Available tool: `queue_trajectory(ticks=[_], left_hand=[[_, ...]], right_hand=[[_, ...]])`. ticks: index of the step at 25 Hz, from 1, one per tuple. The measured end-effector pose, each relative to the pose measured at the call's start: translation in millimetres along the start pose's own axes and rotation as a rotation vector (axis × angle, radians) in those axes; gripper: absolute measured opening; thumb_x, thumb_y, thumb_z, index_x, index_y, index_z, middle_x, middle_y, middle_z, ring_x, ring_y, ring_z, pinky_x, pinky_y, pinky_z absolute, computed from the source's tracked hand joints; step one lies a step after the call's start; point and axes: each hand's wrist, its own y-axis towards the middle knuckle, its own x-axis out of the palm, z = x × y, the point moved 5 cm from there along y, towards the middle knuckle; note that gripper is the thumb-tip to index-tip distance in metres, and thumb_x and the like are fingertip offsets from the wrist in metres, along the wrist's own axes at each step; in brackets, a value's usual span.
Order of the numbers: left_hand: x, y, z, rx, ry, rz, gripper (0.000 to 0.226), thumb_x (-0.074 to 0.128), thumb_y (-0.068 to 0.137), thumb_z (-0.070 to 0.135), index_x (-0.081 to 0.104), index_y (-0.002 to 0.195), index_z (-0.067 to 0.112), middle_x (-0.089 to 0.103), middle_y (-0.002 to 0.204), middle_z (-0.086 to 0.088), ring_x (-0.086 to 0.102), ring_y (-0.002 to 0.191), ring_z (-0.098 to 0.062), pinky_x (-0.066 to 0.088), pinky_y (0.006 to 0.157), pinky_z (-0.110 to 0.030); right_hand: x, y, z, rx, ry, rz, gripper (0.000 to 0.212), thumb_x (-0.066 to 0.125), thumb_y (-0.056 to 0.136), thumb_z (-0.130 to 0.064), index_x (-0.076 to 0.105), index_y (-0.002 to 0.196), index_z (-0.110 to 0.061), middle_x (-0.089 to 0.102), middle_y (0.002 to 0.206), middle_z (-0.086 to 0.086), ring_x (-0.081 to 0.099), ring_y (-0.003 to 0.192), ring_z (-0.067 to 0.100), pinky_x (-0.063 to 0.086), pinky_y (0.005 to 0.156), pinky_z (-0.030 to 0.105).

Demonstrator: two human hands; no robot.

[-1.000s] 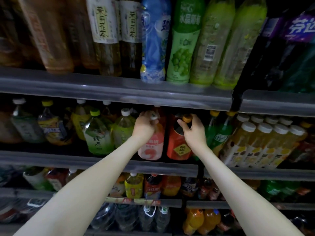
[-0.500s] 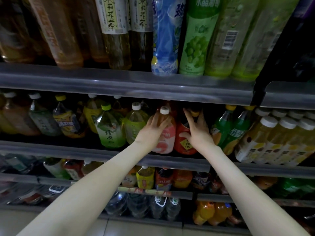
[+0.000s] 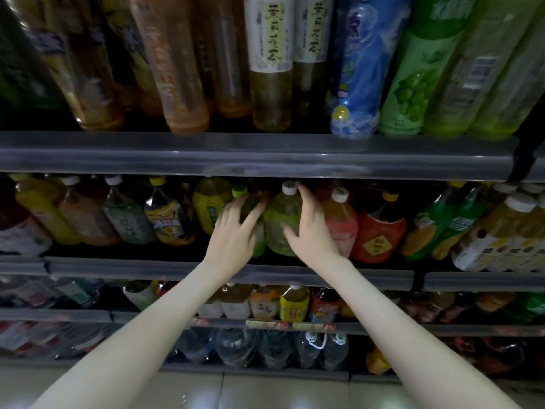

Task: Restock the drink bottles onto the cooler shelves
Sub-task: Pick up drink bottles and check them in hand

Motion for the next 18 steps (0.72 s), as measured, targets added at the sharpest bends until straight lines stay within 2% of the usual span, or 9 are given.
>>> queue_trajectory(ticks=[1,3,5,8,10,12,15,16,18], left_hand=[[-3.6,-0.5,-15.5,-0.038,0.009,-0.064,0.065,0.052,0.086,0.01,0.028,0.145,0.024,0.036,0.14,-0.029,0.037,0.127,-0.047,0.039,0.102,-0.055],[-6.2,2.0,-37.8,-0.062,-0.012,-0.242,0.076,0.054,0.09,0.011,0.014,0.151,0.031,0.021,0.15,-0.027,0.02,0.138,-0.045,0.032,0.108,-0.055],[-6.5,7.5,-49.5,-0.063,-0.091,-0.385,0.075,0.05,0.094,0.015,0.003,0.15,0.034,0.017,0.153,-0.021,0.015,0.142,-0.038,0.032,0.11,-0.047],[-12.8,21.9,-54.6,-0.084,-0.166,-0.306,0.069,0.05,0.096,0.03,0.009,0.151,0.03,0.033,0.14,-0.021,0.033,0.13,-0.04,0.039,0.1,-0.044],[-16.4,28.2,-56.2,-0.106,-0.107,-0.257,0.061,0.046,0.097,0.039,0.02,0.15,0.023,0.038,0.134,-0.024,0.038,0.123,-0.042,0.042,0.093,-0.046],[-23.2,29.5,-53.5,-0.033,-0.024,-0.164,0.051,0.052,0.096,0.032,0.04,0.141,0.013,0.049,0.119,-0.028,0.048,0.11,-0.046,0.049,0.077,-0.048],[-31.6,16.8,-54.3,0.117,0.022,-0.024,0.042,0.074,0.08,0.018,0.061,0.117,0.005,0.057,0.09,-0.027,0.059,0.079,-0.045,0.05,0.049,-0.041],[-32.7,10.1,-54.7,0.137,0.019,-0.015,0.041,0.075,0.078,0.019,0.062,0.114,0.005,0.057,0.088,-0.026,0.058,0.077,-0.044,0.048,0.046,-0.039],[-34.6,-0.9,-53.3,0.157,0.013,-0.031,0.041,0.074,0.08,0.024,0.06,0.115,0.007,0.057,0.088,-0.023,0.058,0.077,-0.041,0.046,0.046,-0.036]], right_hand=[[10.9,12.1,-0.7,0.063,0.001,-0.018,0.086,0.065,0.089,-0.018,0.007,0.152,-0.017,0.019,0.155,0.009,0.02,0.142,0.021,0.018,0.115,0.028],[28.2,31.7,1.0,0.173,-0.081,-0.095,0.091,0.063,0.09,-0.02,-0.003,0.153,-0.026,0.005,0.158,0.005,0.012,0.145,0.024,0.019,0.118,0.035],[33.8,39.8,-0.6,0.255,-0.145,-0.106,0.09,0.06,0.09,-0.011,-0.002,0.151,-0.034,0.002,0.156,0.002,0.016,0.144,0.027,0.032,0.114,0.041],[30.8,38.7,-9.8,0.329,-0.183,-0.057,0.078,0.05,0.093,-0.004,0.009,0.151,-0.036,0.003,0.154,0.004,0.029,0.137,0.03,0.047,0.098,0.037],[28.1,35.0,-16.4,0.352,-0.235,-0.033,0.062,0.044,0.098,-0.011,0.017,0.151,-0.028,0.009,0.154,0.013,0.034,0.134,0.034,0.044,0.1,0.038],[24.5,27.5,-21.9,0.329,-0.3,0.008,0.051,0.047,0.098,-0.018,0.031,0.147,-0.021,0.027,0.145,0.02,0.039,0.127,0.038,0.041,0.099,0.041],[27.9,2.4,-37.1,0.076,-0.549,0.086,0.033,0.059,0.092,-0.023,0.056,0.122,-0.01,0.05,0.114,0.017,0.048,0.1,0.035,0.049,0.076,0.044],[29.8,-7.7,-38.2,0.016,-0.594,0.107,0.029,0.062,0.091,-0.025,0.059,0.115,-0.009,0.052,0.104,0.015,0.049,0.091,0.033,0.049,0.066,0.042],[31.3,-23.6,-32.0,0.049,-0.572,0.083,0.03,0.06,0.092,-0.032,0.056,0.114,-0.011,0.05,0.095,0.011,0.05,0.078,0.028,0.04,0.051,0.032]])
